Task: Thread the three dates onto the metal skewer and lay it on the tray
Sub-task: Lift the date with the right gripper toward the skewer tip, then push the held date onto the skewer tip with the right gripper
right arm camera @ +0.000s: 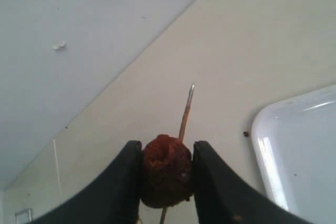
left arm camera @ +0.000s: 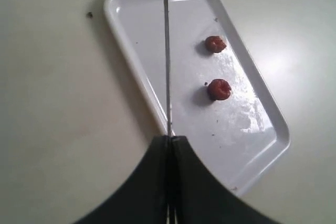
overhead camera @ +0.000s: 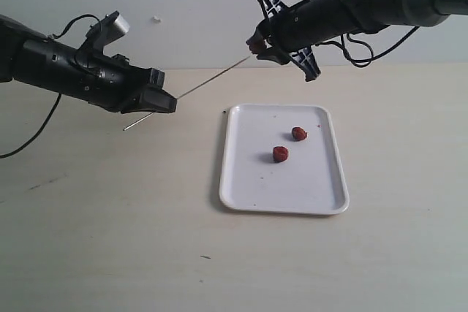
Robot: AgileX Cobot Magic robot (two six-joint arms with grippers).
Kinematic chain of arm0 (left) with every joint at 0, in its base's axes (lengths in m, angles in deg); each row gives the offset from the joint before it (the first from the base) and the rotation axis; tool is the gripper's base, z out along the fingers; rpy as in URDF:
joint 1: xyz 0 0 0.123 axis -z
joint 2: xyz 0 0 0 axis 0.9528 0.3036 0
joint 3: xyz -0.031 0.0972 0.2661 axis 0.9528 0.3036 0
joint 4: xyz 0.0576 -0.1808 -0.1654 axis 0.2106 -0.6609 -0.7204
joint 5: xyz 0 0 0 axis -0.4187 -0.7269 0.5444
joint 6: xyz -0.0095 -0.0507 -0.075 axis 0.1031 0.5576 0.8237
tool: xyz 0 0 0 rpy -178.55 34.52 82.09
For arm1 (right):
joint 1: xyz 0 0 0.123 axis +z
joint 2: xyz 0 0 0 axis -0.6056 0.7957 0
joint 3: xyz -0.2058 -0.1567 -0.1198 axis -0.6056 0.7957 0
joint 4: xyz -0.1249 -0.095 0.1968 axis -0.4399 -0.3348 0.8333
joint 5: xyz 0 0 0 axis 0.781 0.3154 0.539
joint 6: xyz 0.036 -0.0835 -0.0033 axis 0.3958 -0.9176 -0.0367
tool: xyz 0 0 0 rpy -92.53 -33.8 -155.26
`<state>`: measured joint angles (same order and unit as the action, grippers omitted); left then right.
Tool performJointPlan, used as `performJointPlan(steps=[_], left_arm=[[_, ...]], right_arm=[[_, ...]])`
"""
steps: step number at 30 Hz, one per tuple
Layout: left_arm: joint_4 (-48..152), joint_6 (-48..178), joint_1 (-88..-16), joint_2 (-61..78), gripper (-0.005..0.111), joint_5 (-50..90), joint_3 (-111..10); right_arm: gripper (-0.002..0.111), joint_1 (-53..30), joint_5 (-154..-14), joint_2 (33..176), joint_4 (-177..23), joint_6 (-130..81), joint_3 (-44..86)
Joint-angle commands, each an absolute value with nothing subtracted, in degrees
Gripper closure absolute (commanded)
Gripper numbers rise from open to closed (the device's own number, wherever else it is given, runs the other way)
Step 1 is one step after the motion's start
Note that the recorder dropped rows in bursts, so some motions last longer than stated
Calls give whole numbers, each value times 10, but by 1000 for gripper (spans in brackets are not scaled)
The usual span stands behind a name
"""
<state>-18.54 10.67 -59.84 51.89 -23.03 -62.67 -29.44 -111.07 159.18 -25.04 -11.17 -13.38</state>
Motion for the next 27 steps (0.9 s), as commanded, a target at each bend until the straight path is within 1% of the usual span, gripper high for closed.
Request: performJointPlan(steps=[1, 20, 24, 27], left_arm=[[-193, 104, -596, 516, 107, -226, -625], [-240, 81, -596, 515, 107, -264, -625], [-265, 56, -596, 515, 107, -286, -625], [-255, 55, -596, 515, 107, -274, -625]], right_arm=[[76, -303, -1102, 1586, -243, -121, -140], [76, -333, -1084, 1603, -216, -120, -140], [76, -333, -1084, 1618, -180, -120, -140], [76, -333, -1079, 1621, -159, -141, -140]])
